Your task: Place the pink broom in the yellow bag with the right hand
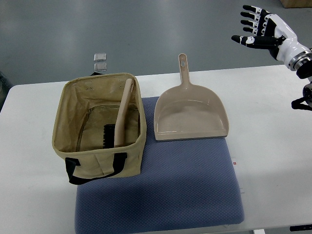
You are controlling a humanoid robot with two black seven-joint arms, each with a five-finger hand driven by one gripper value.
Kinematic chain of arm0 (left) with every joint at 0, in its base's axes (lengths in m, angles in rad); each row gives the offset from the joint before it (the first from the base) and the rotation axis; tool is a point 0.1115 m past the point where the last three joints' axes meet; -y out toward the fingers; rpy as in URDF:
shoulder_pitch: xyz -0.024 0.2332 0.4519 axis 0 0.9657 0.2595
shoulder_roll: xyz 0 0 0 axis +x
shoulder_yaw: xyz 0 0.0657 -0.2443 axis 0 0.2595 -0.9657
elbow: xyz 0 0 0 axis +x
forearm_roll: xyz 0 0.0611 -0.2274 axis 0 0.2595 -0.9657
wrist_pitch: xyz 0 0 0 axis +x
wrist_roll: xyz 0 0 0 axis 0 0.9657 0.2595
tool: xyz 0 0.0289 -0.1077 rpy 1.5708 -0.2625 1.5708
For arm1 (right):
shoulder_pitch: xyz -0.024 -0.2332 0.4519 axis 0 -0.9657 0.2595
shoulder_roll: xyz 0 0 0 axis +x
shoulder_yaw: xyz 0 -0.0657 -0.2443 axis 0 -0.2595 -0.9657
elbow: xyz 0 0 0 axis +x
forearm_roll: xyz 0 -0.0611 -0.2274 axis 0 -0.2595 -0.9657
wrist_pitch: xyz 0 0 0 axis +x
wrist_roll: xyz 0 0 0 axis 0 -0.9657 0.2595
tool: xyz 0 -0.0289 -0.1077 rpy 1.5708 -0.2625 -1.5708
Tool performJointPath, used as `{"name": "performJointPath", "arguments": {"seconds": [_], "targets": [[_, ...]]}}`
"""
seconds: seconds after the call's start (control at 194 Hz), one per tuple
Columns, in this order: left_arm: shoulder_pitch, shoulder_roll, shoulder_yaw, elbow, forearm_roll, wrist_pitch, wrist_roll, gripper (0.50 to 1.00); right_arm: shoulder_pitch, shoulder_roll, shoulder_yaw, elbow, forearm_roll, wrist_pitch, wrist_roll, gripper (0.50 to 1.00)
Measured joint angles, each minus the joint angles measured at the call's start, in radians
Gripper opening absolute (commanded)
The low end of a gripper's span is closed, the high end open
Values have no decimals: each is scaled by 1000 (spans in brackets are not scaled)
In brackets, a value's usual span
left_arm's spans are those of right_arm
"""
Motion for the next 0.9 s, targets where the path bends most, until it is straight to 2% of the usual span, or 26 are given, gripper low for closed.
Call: {"name": "performJointPath", "arguments": {"seconds": [0.129, 0.294, 0.526, 0.903], "targets": [[0, 0, 0, 0, 0, 0, 0, 1000, -45, 32, 2, -6, 130, -31, 7, 903], [0, 0, 0, 0, 0, 0, 0, 1000, -109, 98, 36, -16, 168, -63, 12, 924], [0, 0, 0, 0, 0, 0, 0, 1000, -166, 178, 118, -16, 198, -62, 12, 924], [0, 0, 0, 0, 0, 0, 0, 1000, -192, 220, 136, -14, 212, -58, 11, 928]]}}
